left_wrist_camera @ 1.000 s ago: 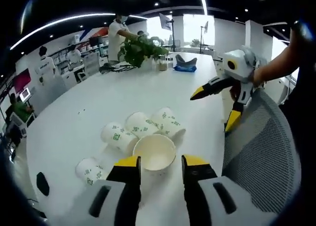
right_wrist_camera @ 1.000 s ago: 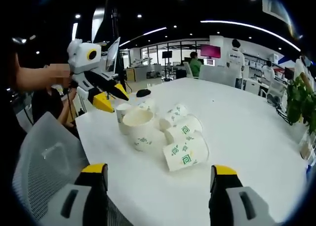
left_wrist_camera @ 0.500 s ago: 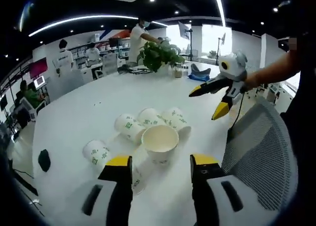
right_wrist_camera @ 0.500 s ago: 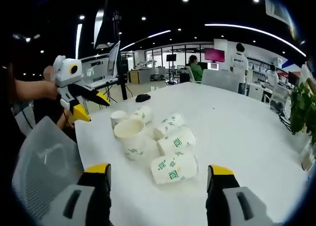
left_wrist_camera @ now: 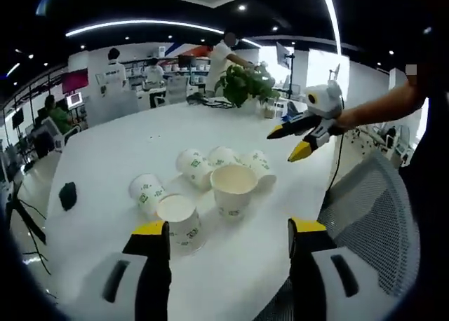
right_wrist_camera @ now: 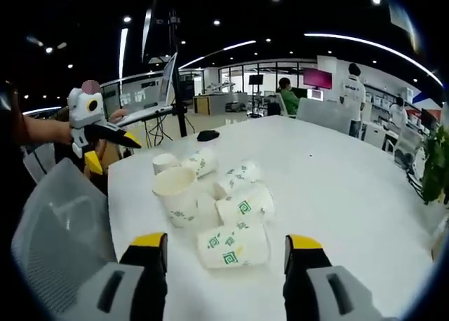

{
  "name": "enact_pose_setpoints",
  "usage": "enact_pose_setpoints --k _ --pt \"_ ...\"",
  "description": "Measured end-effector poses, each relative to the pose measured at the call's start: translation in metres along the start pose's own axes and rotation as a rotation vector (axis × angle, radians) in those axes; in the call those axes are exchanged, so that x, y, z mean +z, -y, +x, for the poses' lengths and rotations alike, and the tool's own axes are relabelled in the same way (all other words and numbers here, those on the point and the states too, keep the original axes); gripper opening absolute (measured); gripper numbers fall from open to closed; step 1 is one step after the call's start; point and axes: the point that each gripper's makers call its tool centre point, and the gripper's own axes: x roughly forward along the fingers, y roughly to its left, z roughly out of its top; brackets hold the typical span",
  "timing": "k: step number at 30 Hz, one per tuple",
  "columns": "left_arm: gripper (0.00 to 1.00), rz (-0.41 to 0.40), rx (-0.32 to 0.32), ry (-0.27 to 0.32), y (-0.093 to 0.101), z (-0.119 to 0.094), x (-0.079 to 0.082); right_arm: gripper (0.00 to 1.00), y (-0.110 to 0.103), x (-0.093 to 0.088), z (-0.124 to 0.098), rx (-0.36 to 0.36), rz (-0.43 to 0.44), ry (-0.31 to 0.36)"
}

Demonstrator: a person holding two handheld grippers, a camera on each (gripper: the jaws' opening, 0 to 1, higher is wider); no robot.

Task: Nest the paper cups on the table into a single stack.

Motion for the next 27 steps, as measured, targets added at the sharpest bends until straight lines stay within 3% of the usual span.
enact_pose_setpoints --k 4,11,21,27 --pt "0.68 -0.005 0.030 -0.007 -0.002 -0.008 -0.011 0.61 0.003 -0.003 0.005 0.018 -0.005 -0.013" --pt "0.70 -0.011 0.036 -0.010 0.003 -0.008 -0.028 0.60 0.016 -0.006 0.010 0.024 0.025 -0.021" --pt "0.72 -0.047 0.019 0.023 0.010 0.000 -0.036 0.53 0.023 -0.003 0.018 0.069 0.112 -0.003" --pt "0.74 -0.010 0.013 0.022 0.013 0.003 -0.037 0.49 0.027 -0.001 0.025 0.090 0.143 0.000"
